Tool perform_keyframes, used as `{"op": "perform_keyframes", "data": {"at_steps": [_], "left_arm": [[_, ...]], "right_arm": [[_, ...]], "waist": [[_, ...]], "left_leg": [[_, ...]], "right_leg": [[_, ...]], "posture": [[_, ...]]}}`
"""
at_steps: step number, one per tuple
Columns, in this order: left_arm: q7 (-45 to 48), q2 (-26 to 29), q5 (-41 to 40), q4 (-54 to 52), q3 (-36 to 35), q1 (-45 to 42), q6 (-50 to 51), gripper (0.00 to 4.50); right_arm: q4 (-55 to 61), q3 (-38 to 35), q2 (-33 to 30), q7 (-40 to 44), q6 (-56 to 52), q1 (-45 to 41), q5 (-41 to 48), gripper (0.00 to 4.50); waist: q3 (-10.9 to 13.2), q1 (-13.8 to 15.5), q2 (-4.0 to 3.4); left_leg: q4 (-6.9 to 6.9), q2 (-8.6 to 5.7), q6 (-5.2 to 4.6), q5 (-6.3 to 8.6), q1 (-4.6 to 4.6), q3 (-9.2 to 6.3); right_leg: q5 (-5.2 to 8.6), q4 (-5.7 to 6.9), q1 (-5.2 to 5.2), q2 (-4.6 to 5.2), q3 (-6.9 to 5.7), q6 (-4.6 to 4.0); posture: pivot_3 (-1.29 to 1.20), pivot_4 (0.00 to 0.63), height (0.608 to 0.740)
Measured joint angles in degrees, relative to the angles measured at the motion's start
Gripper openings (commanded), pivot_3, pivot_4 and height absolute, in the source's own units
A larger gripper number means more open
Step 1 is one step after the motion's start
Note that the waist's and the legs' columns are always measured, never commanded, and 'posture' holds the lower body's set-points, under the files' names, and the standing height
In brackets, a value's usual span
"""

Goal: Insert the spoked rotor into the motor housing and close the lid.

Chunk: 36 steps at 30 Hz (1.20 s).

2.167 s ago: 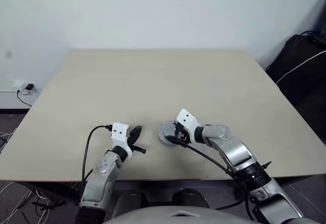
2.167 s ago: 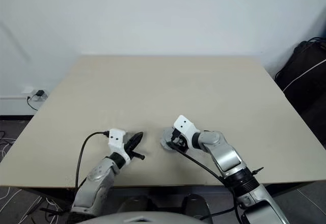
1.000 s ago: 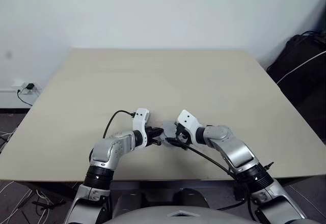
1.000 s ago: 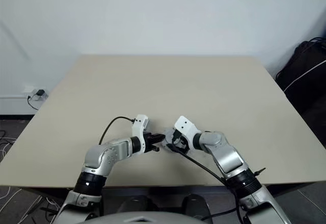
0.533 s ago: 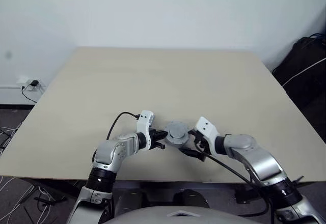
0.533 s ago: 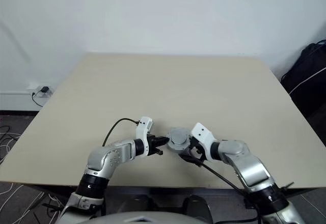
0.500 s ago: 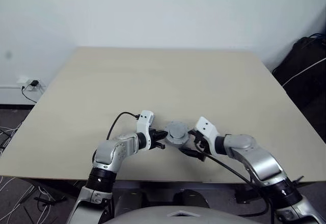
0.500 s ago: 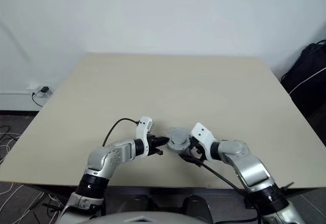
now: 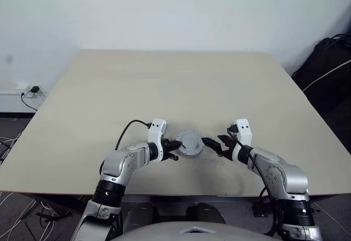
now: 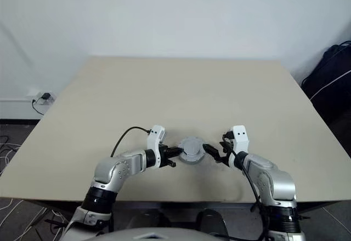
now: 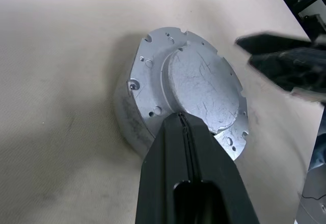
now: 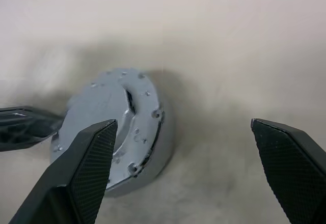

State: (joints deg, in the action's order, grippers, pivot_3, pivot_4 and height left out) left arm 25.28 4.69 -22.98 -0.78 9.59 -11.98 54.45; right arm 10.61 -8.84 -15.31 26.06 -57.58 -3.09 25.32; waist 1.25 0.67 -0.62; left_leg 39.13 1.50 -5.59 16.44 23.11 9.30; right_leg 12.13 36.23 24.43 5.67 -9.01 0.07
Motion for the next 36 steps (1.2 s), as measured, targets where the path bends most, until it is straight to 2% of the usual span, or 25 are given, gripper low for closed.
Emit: {"op": "perform_keyframes", "data": {"at_steps": [9, 21, 24, 27, 33, 36], "left_arm": [[-0.08, 0.02, 0.02, -0.01, 0.00, -0.01, -0.09, 0.00], [-0.27, 0.16, 0.08, -0.82, -0.13, 0.52, -0.19, 0.00], [-0.30, 0.23, 0.12, -0.92, -0.24, 0.59, -0.21, 0.00], [-0.35, 0.45, 0.23, -1.11, -0.61, 0.62, -0.25, 0.00], [-1.45, 1.09, 0.61, -1.10, -1.63, 1.13, -0.28, 0.00], [-1.57, 1.12, 0.75, -1.08, -1.80, 1.15, -0.24, 0.00]], "right_arm": [[-2.81, -1.40, 4.74, -2.42, -9.79, -2.92, 5.85, 4.48], [-9.09, -14.39, 11.46, -4.77, -19.24, -4.79, 14.65, 4.48], [-9.41, -14.73, 11.75, -5.27, -19.78, -4.79, 14.95, 3.92], [-9.69, -14.99, 12.12, -6.04, -20.49, -4.43, 14.95, 2.93], [-9.20, -16.41, 12.88, -5.36, -20.53, -3.92, 17.36, 1.33], [-9.09, -16.22, 12.54, -4.69, -20.49, -3.56, 18.16, 1.23]], "waist": [[0.01, -0.12, -0.14], [-0.01, -0.87, -0.25], [-0.01, -1.04, -0.26], [0.00, -1.22, -0.28], [-0.10, -1.33, -0.45], [-0.15, -1.32, -0.53]], "left_leg": [[0.01, -0.01, 0.00, 0.00, 0.00, 0.01], [0.01, -0.01, 0.00, 0.00, 0.00, 0.02], [0.01, -0.01, 0.01, -0.01, 0.00, 0.02], [0.01, -0.01, 0.01, -0.01, 0.00, 0.02], [0.00, -0.01, 0.07, -0.04, -0.05, 0.03], [0.01, -0.01, 0.06, -0.04, -0.07, 0.03]], "right_leg": [[-0.01, 0.00, -0.02, -0.02, 0.00, 0.03], [-0.03, 0.01, -0.02, -0.05, 0.03, 0.05], [-0.03, 0.01, -0.02, -0.05, 0.04, 0.06], [-0.03, 0.01, -0.01, -0.06, 0.04, 0.06], [-0.06, 0.02, -0.05, -0.06, 0.10, 0.10], [-0.06, 0.02, -0.07, -0.06, 0.10, 0.11]], "posture": [[0.00, 0.000, 0.740], [0.00, 0.000, 0.740], [0.00, 0.000, 0.740], [0.00, 0.000, 0.740], [0.00, 0.000, 0.740], [0.00, 0.000, 0.740]]}}
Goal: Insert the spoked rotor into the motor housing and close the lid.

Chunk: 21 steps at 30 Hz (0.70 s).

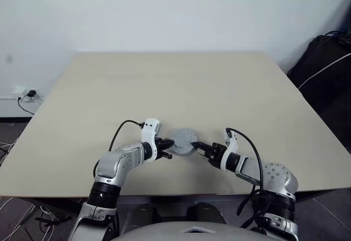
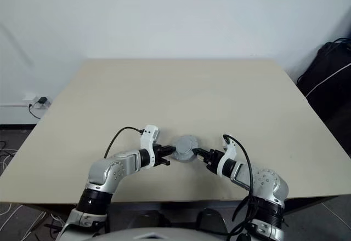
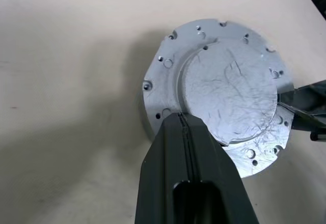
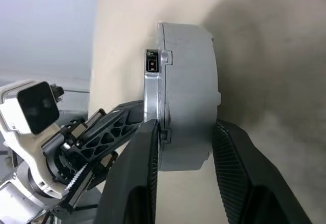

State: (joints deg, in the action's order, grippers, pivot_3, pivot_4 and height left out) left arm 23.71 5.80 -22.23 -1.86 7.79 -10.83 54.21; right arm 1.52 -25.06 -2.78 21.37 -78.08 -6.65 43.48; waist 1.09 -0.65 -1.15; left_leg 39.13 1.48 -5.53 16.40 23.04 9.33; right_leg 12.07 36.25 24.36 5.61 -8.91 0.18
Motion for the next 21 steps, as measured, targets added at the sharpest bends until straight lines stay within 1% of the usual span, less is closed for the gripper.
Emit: {"op": "perform_keyframes", "data": {"at_steps": [5, 16, 18, 21], "left_arm": [[0.00, -0.03, 0.11, 0.00, 0.00, 0.03, 0.01, 0.00], [-0.13, -0.55, 0.08, -0.35, -0.62, 0.58, -0.22, 0.00], [-1.05, -1.47, -0.09, -0.66, -1.50, 1.51, -1.21, 0.00], [-3.92, -5.98, -0.26, -1.63, -4.74, 4.94, -8.15, 0.00]], "right_arm": [[0.00, 0.81, -0.78, 0.67, 0.00, 1.33, 0.77, 1.23], [0.96, 2.06, -1.43, 0.29, 0.03, 2.53, 2.03, 1.22], [1.06, 2.10, -1.13, 0.04, 0.06, 2.69, 2.23, 1.22], [1.33, 2.16, -0.24, -0.29, 0.14, 3.02, 2.64, 1.22]], "waist": [[-0.08, -0.05, -0.12], [-0.09, -0.05, -0.14], [-0.09, -0.06, -0.14], [-0.03, -0.31, -0.04]], "left_leg": [[-0.01, 0.00, 0.00, 0.00, 0.00, 0.00], [-0.09, 0.00, -0.02, 0.02, 0.00, 0.00], [-0.10, 0.01, -0.02, 0.02, 0.00, 0.00], [-0.16, 0.02, -0.03, 0.02, 0.02, 0.01]], "right_leg": [[0.00, 0.00, 0.01, 0.00, 0.02, 0.00], [0.02, -0.03, 0.05, -0.01, 0.02, -0.03], [0.02, -0.04, 0.05, -0.01, 0.02, -0.04], [0.03, -0.05, 0.11, -0.01, 0.04, -0.06]], "posture": [[0.00, 0.000, 0.740], [0.00, 0.000, 0.740], [0.00, 0.000, 0.740], [0.00, 0.000, 0.740]]}}
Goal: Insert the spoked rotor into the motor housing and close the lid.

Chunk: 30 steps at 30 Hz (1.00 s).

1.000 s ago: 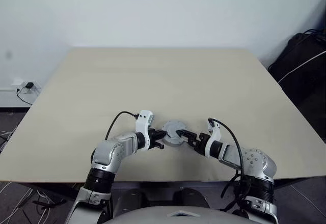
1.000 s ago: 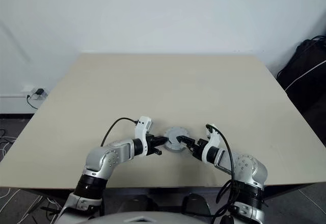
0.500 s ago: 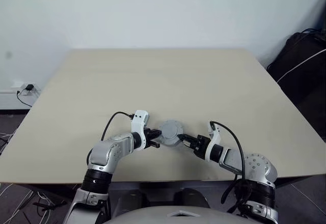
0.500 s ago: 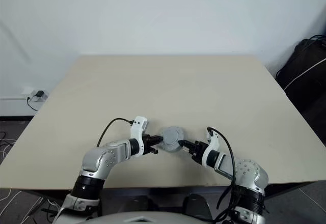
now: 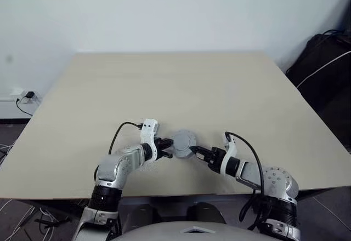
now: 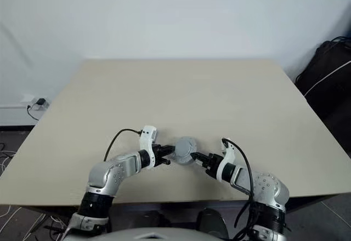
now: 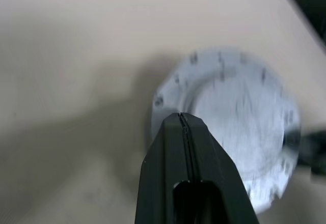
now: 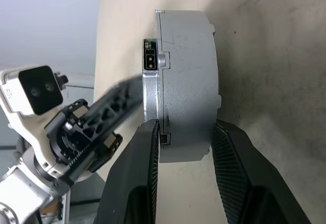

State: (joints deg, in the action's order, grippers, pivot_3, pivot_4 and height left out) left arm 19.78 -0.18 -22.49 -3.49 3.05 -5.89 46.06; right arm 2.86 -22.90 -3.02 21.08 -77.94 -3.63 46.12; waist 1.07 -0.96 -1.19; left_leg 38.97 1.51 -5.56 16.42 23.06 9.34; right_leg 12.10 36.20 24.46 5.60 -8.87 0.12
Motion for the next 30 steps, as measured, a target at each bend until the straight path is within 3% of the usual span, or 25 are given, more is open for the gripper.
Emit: {"op": "perform_keyframes", "data": {"at_steps": [5, 9, 16, 22, 28, 30], "left_arm": [[-3.41, -3.41, -0.75, -5.73, -5.78, 4.63, -18.35, 0.00], [-2.19, -3.80, -8.40, -8.60, -11.65, 10.16, -23.80, 0.00], [-1.40, -3.72, -34.89, -9.73, -15.93, 15.79, -15.92, 0.00], [-6.04, -3.49, -48.82, -9.74, -15.23, 18.30, -9.79, 0.00], [-6.30, -3.48, -57.01, -9.71, -13.94, 22.99, -9.23, 0.00], [-6.48, -3.76, -58.62, -9.63, -12.77, 24.78, -9.29, 0.37]], "right_arm": [[0.31, -0.39, 1.46, -1.21, 0.14, 0.77, 0.98, 1.22], [0.32, -1.40, 2.40, -2.06, 0.18, 1.53, 2.37, 1.22], [0.15, -5.20, 6.90, -4.81, -0.53, 2.67, 6.57, 1.20], [0.34, -5.39, 8.11, -6.37, -1.43, 1.62, 12.01, 1.20], [2.61, -5.39, 8.16, -9.84, -0.29, -0.55, 18.56, 1.20], [2.79, -5.11, 8.13, -11.36, 0.39, -0.93, 20.10, 1.20]], "waist": [[0.05, -0.56, 0.09], [0.08, -0.36, 0.13], [0.64, -0.44, 0.19], [0.85, -0.35, 0.25], [0.89, -0.39, 0.32], [0.90, -0.32, 0.33]], "left_leg": [[-0.26, 0.07, -0.02, 0.02, -0.06, 0.04], [-0.39, 0.07, -0.02, 0.01, -0.09, 0.01], [-0.37, 0.05, -0.07, 0.04, -0.04, 0.01], [-0.35, -0.05, 0.00, -0.01, 0.13, 0.02], [-0.35, -0.07, -0.03, 0.00, 0.36, 0.03], [-0.32, -0.07, -0.01, -0.01, 0.42, 0.03]], "right_leg": [[0.07, 0.00, 0.09, -0.05, -0.04, -0.31], [0.16, -0.01, 0.10, -0.07, -0.15, -0.39], [0.05, -0.17, 0.05, -0.07, -0.12, -0.15], [-0.01, -0.24, 0.10, -0.10, -0.05, -0.02], [-0.01, -0.28, 0.10, -0.17, 0.02, -0.01], [-0.01, -0.28, 0.12, -0.19, 0.02, -0.01]], "posture": [[0.00, 0.000, 0.740], [0.00, 0.000, 0.740], [0.00, 0.000, 0.740], [0.00, 0.000, 0.740], [0.00, 0.000, 0.740], [0.00, 0.000, 0.740]]}}
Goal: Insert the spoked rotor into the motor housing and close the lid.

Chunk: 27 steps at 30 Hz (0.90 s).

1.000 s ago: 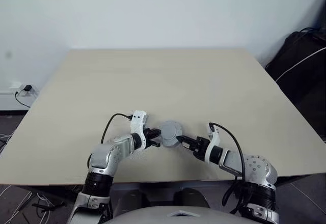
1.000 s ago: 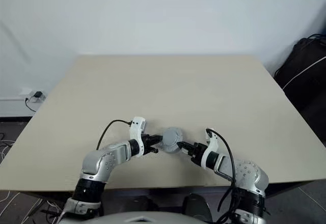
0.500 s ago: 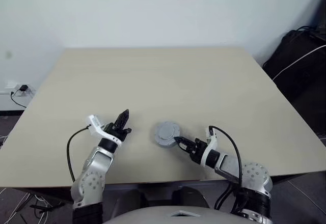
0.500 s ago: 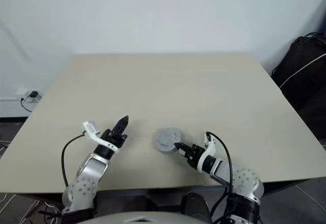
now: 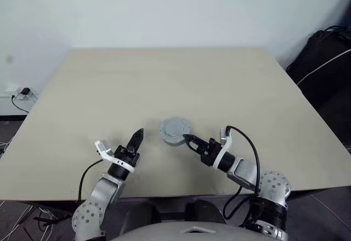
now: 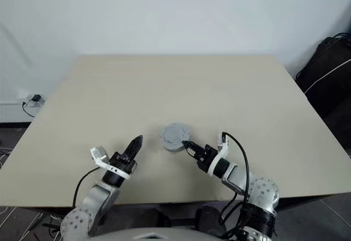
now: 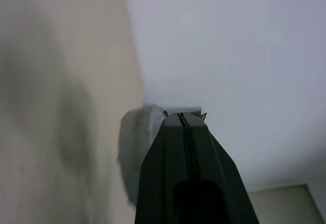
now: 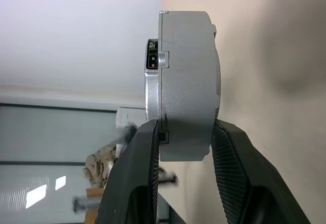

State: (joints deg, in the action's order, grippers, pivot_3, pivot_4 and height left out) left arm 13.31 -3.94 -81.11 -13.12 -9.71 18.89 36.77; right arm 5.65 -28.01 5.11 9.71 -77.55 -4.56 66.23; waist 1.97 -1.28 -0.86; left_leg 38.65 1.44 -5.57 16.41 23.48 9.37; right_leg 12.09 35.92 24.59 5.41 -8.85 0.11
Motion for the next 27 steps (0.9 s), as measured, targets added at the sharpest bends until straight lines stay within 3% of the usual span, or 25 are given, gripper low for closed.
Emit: {"op": "perform_keyframes", "data": {"at_steps": [13, 27], "left_arm": [[-0.35, -0.08, -4.60, 0.65, 3.87, 1.11, -1.10, 4.50], [0.66, 0.23, -4.62, 2.95, 5.92, -0.61, 0.29, 4.50]], "right_arm": [[0.01, 4.67, -0.57, -6.94, 3.66, -2.14, 8.00, 1.20], [0.04, 14.16, -5.62, -11.04, 2.55, -0.59, 17.38, 1.20]], "waist": [[0.06, -0.07, -0.08], [0.06, -0.10, -0.08]], "left_leg": [[0.16, 0.02, 0.01, 0.00, 0.08, 0.00], [0.36, 0.05, -0.04, 0.02, 0.08, 0.02]], "right_leg": [[-0.04, 0.02, 0.01, -0.05, 0.02, 0.05], [-0.08, 0.06, -0.01, -0.08, 0.06, 0.11]], "posture": [[0.00, 0.000, 0.740], [0.00, 0.000, 0.740]]}}
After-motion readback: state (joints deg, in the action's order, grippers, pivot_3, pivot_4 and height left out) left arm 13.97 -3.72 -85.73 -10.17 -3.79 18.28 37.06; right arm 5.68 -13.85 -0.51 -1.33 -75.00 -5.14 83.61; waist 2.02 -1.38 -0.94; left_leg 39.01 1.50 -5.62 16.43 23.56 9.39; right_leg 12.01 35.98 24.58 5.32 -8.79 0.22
